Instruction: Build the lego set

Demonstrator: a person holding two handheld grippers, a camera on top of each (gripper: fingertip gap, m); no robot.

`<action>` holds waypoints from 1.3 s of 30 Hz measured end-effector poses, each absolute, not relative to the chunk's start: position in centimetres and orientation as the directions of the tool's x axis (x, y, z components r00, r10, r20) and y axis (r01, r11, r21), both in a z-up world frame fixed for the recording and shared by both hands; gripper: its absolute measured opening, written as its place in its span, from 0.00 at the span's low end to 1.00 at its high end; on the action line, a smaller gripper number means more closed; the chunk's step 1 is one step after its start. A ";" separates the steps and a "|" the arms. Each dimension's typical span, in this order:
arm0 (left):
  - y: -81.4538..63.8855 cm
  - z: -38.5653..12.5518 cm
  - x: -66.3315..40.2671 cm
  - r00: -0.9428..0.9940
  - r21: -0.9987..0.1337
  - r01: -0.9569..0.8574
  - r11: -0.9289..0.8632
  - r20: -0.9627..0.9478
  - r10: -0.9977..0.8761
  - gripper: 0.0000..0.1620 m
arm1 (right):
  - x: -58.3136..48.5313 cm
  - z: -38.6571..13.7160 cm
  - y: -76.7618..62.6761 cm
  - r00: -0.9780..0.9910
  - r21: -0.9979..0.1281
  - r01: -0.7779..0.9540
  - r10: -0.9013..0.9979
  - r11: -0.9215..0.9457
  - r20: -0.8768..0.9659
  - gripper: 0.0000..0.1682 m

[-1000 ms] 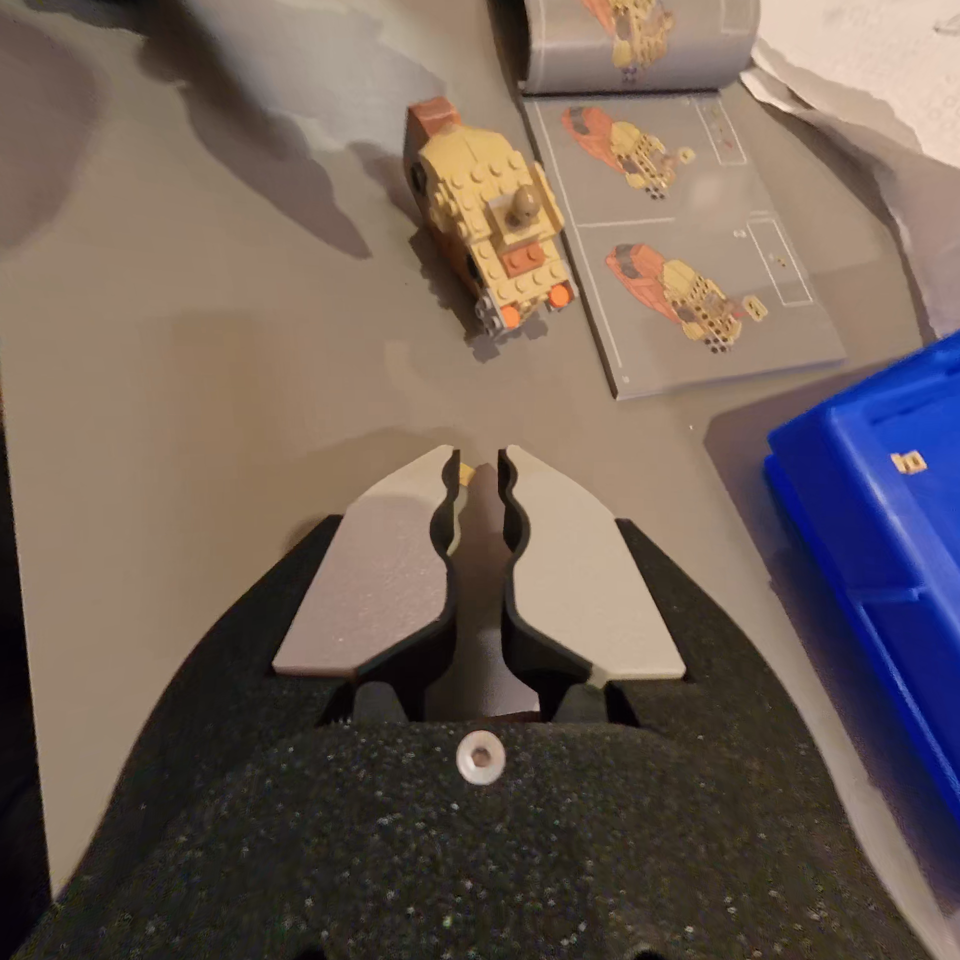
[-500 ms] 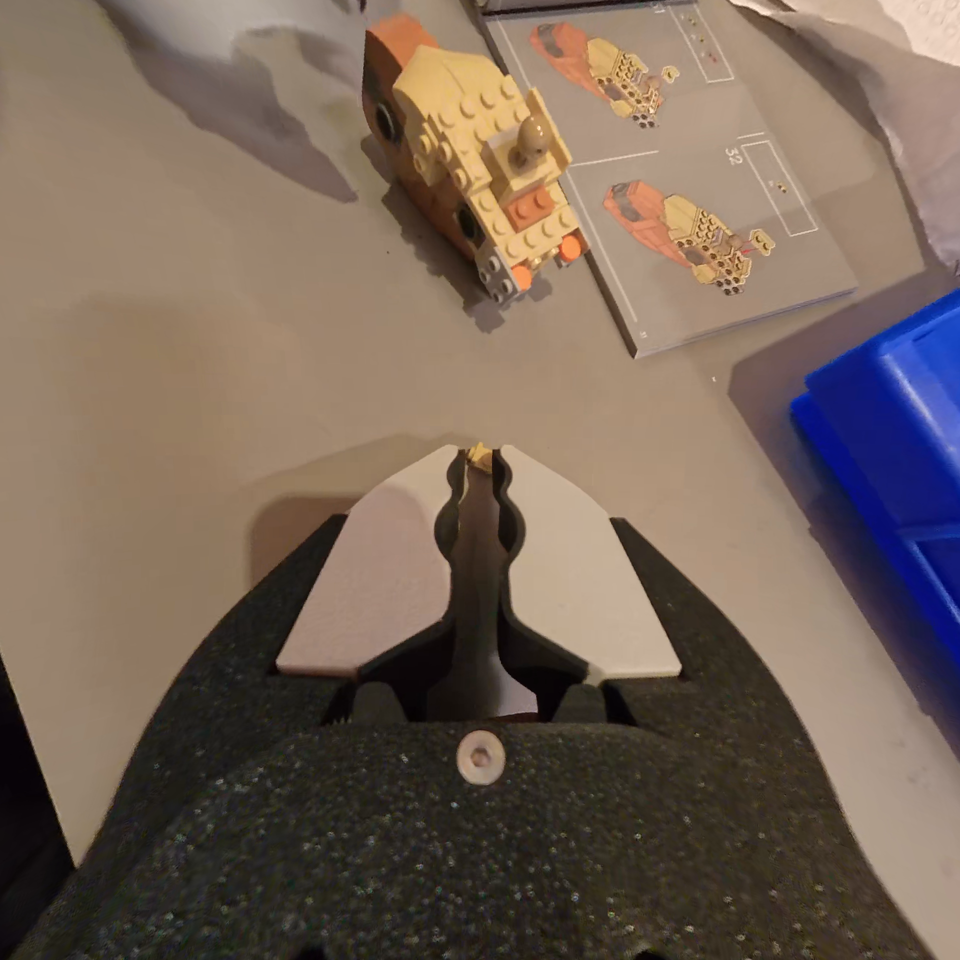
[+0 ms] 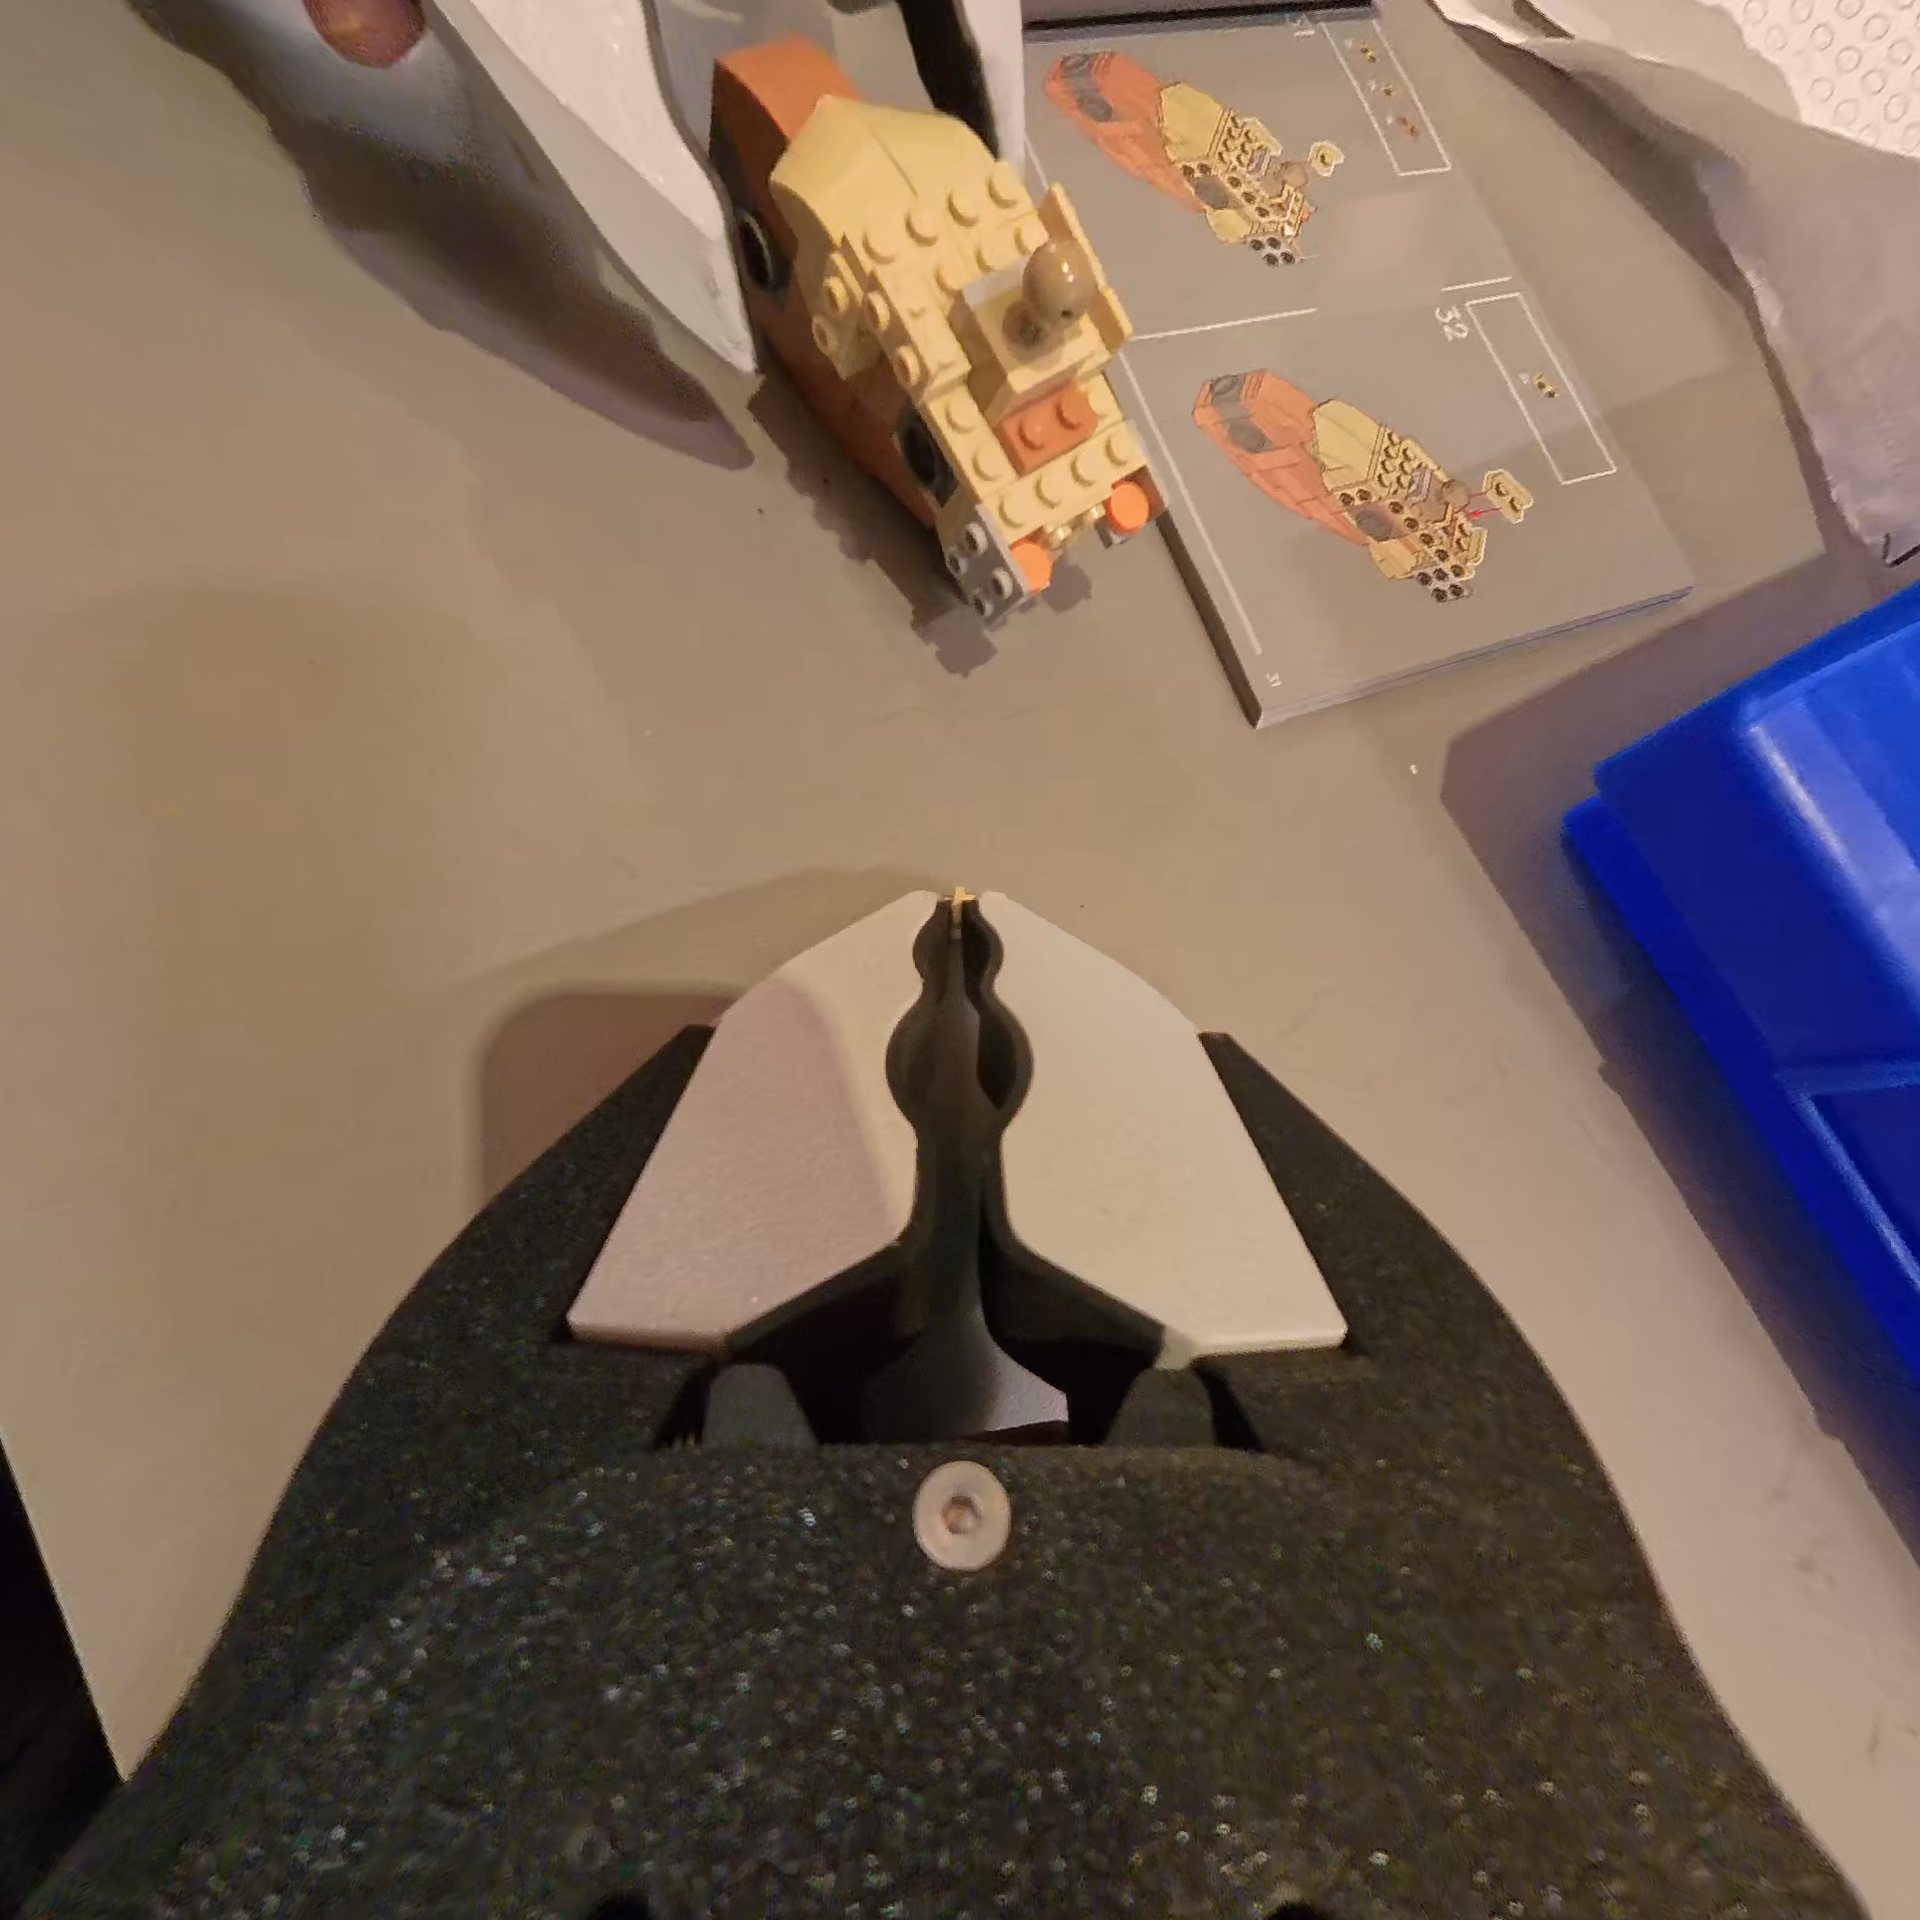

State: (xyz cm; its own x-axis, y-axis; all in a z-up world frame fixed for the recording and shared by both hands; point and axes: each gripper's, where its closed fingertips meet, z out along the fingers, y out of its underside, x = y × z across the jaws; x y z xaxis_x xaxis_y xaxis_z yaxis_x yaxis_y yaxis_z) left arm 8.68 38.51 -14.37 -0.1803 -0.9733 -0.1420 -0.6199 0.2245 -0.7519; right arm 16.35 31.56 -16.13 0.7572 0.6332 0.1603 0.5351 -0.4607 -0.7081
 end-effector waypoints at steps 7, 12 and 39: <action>38.1 -15.3 9.0 -0.198 -0.759 -0.617 0.205 -0.103 -0.975 0.13 | 16.2 -16.1 31.6 0.736 -0.712 0.547 0.658 -0.440 0.159 0.01; 37.6 -15.3 9.1 -0.241 -0.766 -0.598 0.237 -0.110 -0.964 0.12 | 16.0 -16.0 31.8 0.704 -0.717 0.571 0.688 -0.400 0.177 0.01; 35.3 -12.0 9.6 -0.352 -0.895 -0.399 0.198 -0.051 -0.935 0.11 | 11.1 -7.5 32.8 0.501 -0.797 0.595 0.825 -0.107 0.262 0.01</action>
